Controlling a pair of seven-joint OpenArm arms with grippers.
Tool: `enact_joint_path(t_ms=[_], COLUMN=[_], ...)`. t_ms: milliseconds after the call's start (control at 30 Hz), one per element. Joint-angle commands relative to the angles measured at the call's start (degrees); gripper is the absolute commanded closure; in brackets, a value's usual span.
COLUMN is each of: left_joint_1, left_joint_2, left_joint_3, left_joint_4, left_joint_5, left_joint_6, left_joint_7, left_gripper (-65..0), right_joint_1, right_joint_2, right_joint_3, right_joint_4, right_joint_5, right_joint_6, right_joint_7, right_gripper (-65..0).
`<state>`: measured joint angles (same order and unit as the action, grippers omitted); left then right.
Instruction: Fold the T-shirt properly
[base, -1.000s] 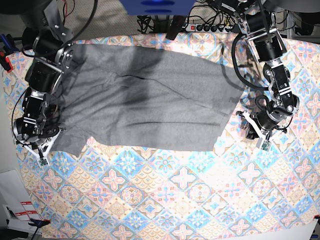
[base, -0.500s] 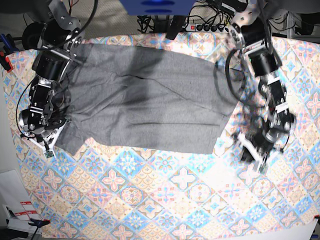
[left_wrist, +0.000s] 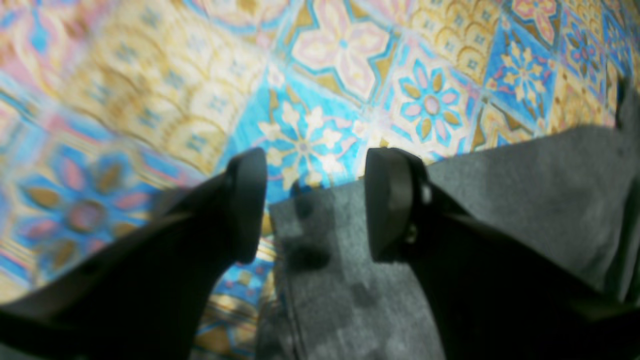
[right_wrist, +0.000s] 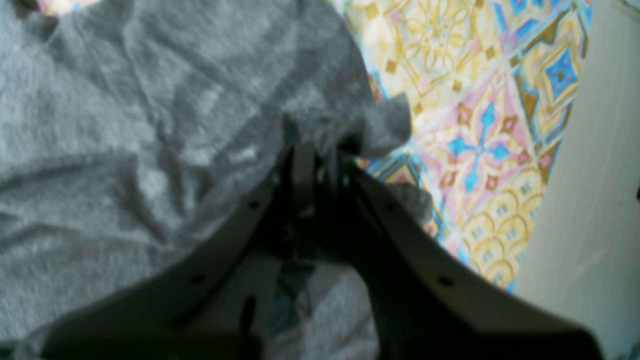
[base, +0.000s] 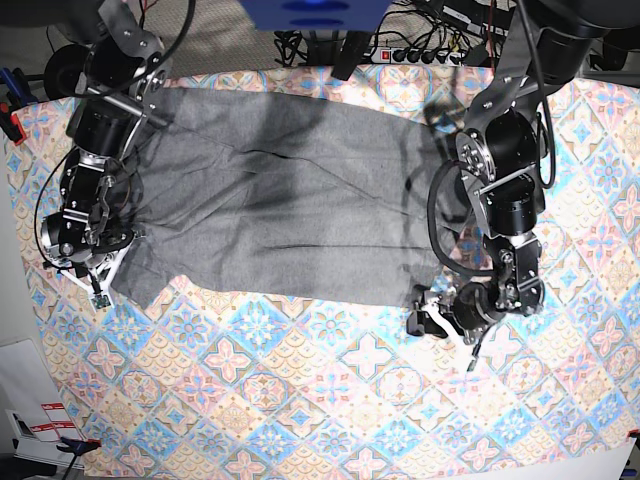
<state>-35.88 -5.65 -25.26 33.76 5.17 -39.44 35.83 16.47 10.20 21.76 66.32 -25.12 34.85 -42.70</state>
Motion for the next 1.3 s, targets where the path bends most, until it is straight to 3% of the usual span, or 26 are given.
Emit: enact_joint_path(t_ms=[0, 433, 600, 800, 867, 1067, 1267], left_joint_1=[-2.2, -1.4, 0.3, 1.2, 1.2, 0.9, 1.2], left_joint_2=[-0.6, -2.0, -0.3, 2.0, 2.0, 2.0, 1.9], left_joint_3=[0.0, 0.1, 0.1, 1.6, 4.6, 7.4, 7.3], left_joint_4=[-1.0, -4.0, -4.0, -4.2, -5.1, -6.5, -6.5], left_joint_5=[-0.8, 0.8, 7.7, 8.9, 8.4, 8.2, 8.2], left_joint_6=[-0.6, -0.6, -0.6, -0.6, -0.6, -0.6, -0.6], left_joint_7=[-1.7, -2.3, -2.5, -2.4, -2.7, -4.1, -6.5], left_gripper=[-30.8, -30.8, -31.0, -30.2, -26.1, -4.2, -0.5], right_joint_1=[1.4, 1.4, 1.4, 1.4, 1.4, -1.6, -4.9], right_joint_2=[0.7, 0.7, 0.7, 0.7, 0.7, 0.7, 0.7], right_joint_3=[0.1, 0.1, 0.1, 0.1, 0.1, 0.1, 0.1], right_joint_4=[1.0, 1.1, 1.1, 1.3, 1.3, 2.9, 9.6], right_joint_5=[0.5, 0.5, 0.5, 0.5, 0.5, 0.4, 0.5], right_joint_6=[-0.3, -0.3, -0.3, -0.3, -0.3, -0.3, -0.3], right_joint_7=[0.8, 0.8, 0.8, 0.7, 0.7, 0.8, 0.7], right_gripper=[-1.4, -1.4, -1.4, -1.4, -1.4, -1.1, -1.1])
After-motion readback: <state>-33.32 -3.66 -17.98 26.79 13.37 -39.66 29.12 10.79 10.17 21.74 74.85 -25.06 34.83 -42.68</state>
